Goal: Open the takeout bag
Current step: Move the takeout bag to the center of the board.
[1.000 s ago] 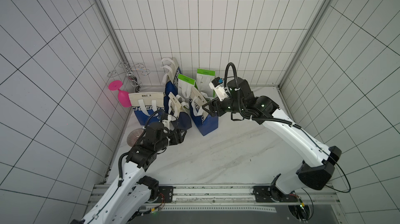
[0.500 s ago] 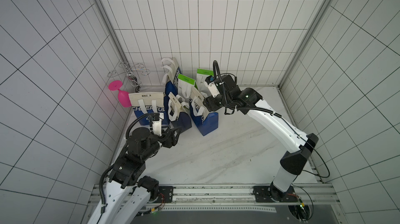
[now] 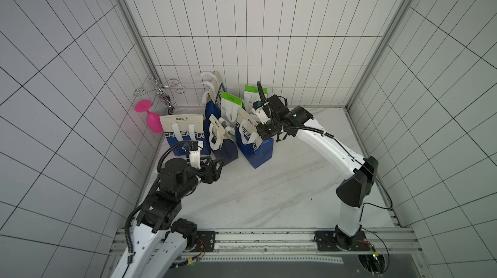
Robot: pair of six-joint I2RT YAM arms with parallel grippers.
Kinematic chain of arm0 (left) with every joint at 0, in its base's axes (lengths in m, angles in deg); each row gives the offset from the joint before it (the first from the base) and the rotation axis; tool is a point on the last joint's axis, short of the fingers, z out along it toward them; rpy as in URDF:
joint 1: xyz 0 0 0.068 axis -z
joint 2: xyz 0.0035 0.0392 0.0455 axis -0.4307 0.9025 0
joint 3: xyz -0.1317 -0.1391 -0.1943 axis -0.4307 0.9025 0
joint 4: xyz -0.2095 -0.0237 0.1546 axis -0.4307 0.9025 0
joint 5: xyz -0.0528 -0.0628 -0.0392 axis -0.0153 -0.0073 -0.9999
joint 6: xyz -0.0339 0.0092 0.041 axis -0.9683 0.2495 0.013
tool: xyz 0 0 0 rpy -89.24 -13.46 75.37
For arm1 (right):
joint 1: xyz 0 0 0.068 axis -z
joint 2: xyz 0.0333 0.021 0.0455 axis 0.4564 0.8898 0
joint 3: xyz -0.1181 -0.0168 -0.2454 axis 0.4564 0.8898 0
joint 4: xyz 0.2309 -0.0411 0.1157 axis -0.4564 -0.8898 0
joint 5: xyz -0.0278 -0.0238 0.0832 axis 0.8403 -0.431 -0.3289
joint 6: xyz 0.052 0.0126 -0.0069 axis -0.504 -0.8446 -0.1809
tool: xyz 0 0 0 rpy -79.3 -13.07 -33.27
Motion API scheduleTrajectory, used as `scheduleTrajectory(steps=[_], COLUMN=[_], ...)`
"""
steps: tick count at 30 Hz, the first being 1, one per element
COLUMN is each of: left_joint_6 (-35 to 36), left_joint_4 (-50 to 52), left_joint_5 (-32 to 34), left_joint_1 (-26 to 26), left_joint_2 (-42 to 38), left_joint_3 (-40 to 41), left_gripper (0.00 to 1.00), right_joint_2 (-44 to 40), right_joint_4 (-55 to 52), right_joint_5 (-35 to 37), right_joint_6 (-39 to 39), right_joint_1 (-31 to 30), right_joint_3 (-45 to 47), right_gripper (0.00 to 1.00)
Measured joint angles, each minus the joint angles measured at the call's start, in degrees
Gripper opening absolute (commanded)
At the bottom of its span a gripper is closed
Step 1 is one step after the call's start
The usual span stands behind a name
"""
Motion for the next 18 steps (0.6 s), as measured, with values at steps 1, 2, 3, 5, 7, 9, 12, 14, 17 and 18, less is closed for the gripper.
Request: scheduleTrajectory(steps=[1,2,3,5,7,9,12,14,17,18], left_joint_6=[0.1,0.1,0.1,0.2,0.5,1.0,1.7,1.7,1.0,0.7], left_joint_4=[0.0,0.0,-0.1,-0.6,-1.8,-3.7,-8.7,-13.1,-22.1,-25.4], left_joint_5=[0.0,0.0,-0.1,-0.6,-1.7,-3.4,-6.3,-8.1,-10.8,-11.3], left_joint_1=[-0.1,-0.2,-0.3,-0.7,-1.4,-2.0,-2.2,-2.2,-1.9,-1.6], left_joint_2=[0.0,0.0,0.0,-0.1,-0.5,-1.4,-3.1,-4.2,-5.0,-4.9], left_joint_3=[0.1,0.2,0.3,0.5,1.2,2.3,5.2,7.6,12.0,13.6], left_gripper=[0.74,0.74,0.74,0.74,0.74,0.74,0.74,0.74,0.74,0.74], right_joint_2=[0.0,0.0,-0.2,-0.8,-2.5,-6.4,-14.9,-21.0,-28.3,-30.3], right_joint_4=[-0.3,-0.4,-0.6,-1.2,-1.9,-2.2,-2.3,-2.5,-3.1,-3.1], right_joint_5=[-0.3,-0.6,-1.0,-1.8,-2.5,-3.4,-4.6,-5.5,-7.4,-8.4], right_joint_6=[-0.2,0.0,0.1,0.6,1.3,2.3,3.8,4.9,6.4,6.8], right_joint_1=[0.1,0.2,0.3,0.6,0.7,0.7,0.8,1.0,1.0,1.0], right_joint_3=[0.0,0.0,0.0,0.1,1.1,4.8,13.2,19.1,26.1,28.0], right_gripper=[0.0,0.0,0.0,0.0,0.0,0.0,0.0,0.0,0.0,0.0])
